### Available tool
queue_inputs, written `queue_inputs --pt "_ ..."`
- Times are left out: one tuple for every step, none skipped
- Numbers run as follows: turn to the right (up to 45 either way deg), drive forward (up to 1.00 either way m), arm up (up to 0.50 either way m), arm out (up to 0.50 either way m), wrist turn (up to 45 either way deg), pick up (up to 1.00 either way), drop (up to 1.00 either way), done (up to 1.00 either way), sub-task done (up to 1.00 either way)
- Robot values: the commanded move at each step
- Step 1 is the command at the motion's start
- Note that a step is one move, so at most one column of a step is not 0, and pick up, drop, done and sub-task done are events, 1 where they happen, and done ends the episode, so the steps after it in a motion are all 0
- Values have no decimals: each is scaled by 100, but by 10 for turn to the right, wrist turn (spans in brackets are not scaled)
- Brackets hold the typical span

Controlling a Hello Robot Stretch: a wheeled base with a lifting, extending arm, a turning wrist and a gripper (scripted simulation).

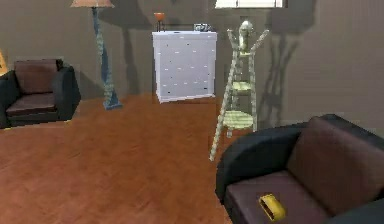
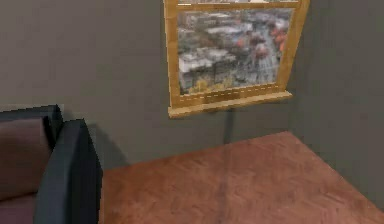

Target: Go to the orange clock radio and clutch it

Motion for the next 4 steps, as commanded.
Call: queue_inputs --pt "-180 0 0 0 0 0 0 0 0" --pt "0 10 0 0 0 0 0 0 0" --pt "-360 0 0 0 0 0 0 0 0" --pt "450 0 0 0 0 0 0 0 0"
